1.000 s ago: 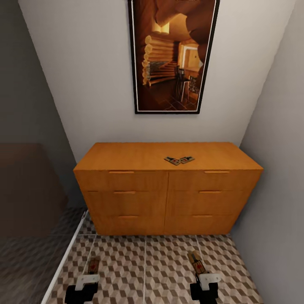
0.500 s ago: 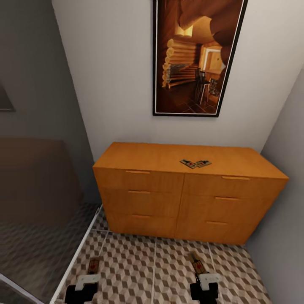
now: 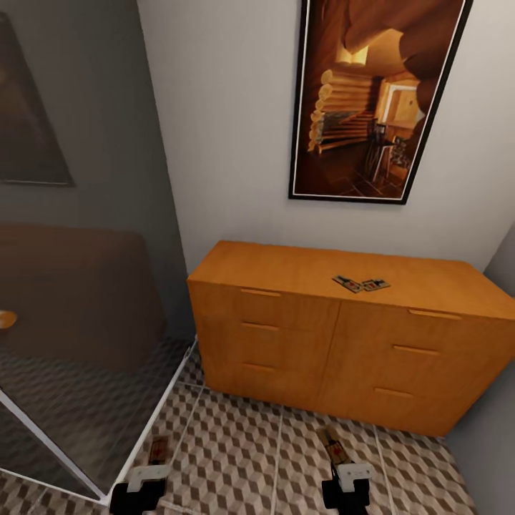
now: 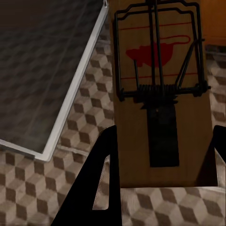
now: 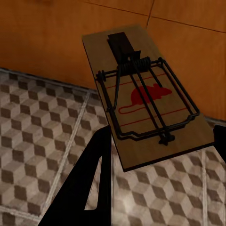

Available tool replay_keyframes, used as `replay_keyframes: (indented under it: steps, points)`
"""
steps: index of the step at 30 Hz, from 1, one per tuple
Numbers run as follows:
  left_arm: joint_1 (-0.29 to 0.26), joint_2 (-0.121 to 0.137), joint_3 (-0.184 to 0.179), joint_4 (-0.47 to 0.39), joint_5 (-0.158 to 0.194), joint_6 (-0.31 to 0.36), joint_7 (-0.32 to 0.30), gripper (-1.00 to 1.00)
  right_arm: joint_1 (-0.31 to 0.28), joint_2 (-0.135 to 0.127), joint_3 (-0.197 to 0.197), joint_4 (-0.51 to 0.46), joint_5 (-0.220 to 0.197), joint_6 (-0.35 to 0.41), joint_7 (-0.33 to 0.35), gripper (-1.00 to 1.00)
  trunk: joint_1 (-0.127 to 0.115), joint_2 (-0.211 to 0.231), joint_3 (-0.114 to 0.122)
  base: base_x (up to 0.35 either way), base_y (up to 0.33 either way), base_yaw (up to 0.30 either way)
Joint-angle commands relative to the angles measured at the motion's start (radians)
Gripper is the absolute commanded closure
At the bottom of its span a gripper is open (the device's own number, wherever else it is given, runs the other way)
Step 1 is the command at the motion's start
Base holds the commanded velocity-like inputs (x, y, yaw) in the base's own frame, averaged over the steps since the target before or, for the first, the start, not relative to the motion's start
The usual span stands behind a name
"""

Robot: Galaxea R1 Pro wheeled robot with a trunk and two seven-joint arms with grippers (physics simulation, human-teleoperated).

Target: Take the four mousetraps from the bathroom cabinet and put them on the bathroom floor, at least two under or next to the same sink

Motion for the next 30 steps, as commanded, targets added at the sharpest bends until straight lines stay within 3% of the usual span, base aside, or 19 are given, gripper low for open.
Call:
replay_keyframes:
  steps: [1, 30]
  points:
    - [-0.001, -0.001, -0.006, 0.002, -0.007, -0.003, 0.009, 1.0, -0.001, -0.001, 0.005, 0.0, 0.003, -0.001, -0.009, 1.0, 0.0, 0.0, 0.0, 0.0, 0.0, 0.239]
    - [-0.001, -0.002, -0.006, 0.002, -0.007, -0.003, 0.01, 1.0, -0.001, -0.002, 0.003, 0.0, 0.005, -0.001, -0.01, 1.0, 0.0, 0.0, 0.001, -0.011, 0.0, 0.245]
